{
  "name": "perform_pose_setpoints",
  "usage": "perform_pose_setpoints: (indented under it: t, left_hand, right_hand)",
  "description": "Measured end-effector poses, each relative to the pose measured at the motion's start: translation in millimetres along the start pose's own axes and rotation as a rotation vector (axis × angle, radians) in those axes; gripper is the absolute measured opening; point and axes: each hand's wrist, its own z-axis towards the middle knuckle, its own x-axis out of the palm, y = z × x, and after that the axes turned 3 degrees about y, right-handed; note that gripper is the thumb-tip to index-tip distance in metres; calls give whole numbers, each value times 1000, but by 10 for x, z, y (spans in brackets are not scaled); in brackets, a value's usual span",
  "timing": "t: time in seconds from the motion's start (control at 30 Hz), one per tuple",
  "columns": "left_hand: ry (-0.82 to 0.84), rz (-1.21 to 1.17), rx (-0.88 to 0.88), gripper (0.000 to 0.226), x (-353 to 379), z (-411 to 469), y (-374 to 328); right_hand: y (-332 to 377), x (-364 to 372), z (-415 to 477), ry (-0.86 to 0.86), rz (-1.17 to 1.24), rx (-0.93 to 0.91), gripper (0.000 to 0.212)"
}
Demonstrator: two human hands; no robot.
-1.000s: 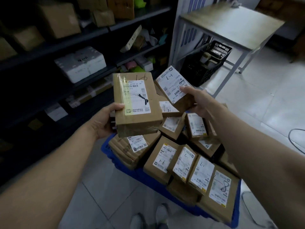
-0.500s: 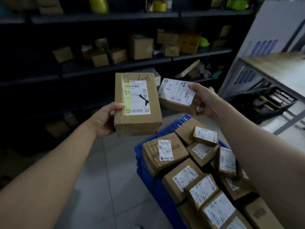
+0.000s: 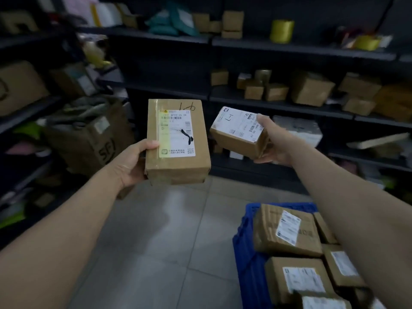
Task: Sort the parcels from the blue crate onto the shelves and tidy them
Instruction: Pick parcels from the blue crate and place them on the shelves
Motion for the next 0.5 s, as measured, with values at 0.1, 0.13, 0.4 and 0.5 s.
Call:
perform_pose_setpoints:
  t: [0.1, 0.13, 0.4, 0.5]
  left_hand:
    - [-100, -62, 48, 47, -540, -380, -52]
    - [-146, -76, 60, 45, -726, -517, -62]
    - [-450, -125, 178, 32, -2115, -1697, -61]
    - [-523, -124, 210, 42, -2536, -2131, -24]
  right_hand:
    - [200, 592, 119, 91, -99, -21, 115]
    - [269, 821, 150, 114, -154, -31, 110]
    - [586, 2904, -22, 400, -352, -152, 35]
    - [661, 3584, -117, 521, -364, -185, 27]
